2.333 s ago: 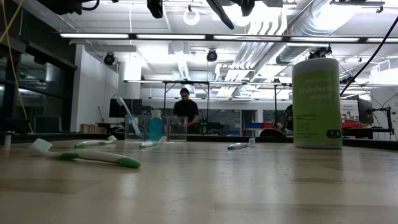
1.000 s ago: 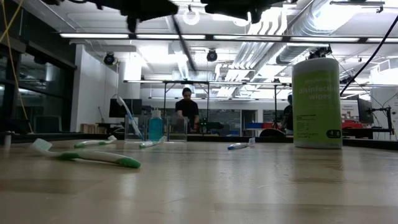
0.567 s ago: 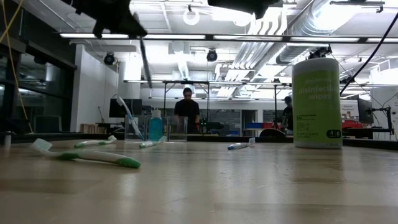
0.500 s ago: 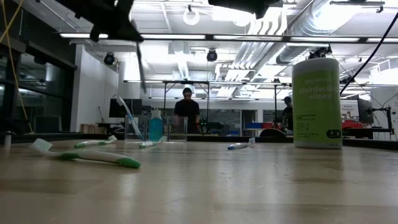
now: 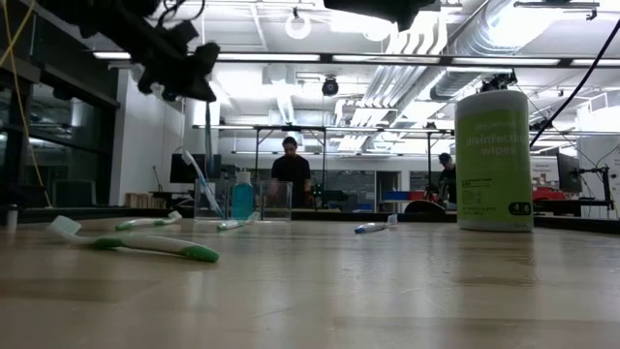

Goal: Pick & Place toothbrushing station
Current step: Put the bottom blue toothbrush into the left section of the transparent organizer

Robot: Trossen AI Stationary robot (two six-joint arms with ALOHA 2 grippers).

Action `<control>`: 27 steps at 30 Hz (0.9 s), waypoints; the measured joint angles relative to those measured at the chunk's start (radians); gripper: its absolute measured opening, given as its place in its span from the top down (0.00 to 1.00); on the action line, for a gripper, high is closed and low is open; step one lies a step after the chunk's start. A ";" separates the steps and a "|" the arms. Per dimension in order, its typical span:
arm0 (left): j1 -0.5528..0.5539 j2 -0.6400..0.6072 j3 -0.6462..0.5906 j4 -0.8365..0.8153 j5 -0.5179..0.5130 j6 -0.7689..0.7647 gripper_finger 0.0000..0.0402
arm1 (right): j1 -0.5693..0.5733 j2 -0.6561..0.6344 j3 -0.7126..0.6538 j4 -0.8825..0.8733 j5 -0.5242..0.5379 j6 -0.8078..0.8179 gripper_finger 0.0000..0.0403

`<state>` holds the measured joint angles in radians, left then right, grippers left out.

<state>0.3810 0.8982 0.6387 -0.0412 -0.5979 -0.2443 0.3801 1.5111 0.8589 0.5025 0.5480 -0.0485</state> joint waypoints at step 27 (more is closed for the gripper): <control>0.332 0.259 -0.183 0.415 0.437 -0.060 0.94 | 0.000 0.000 0.000 -0.008 0.000 0.000 0.55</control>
<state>0.7131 1.1569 0.4556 0.3737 -0.1614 -0.3042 0.3801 1.5108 0.8589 0.4946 0.5480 -0.0483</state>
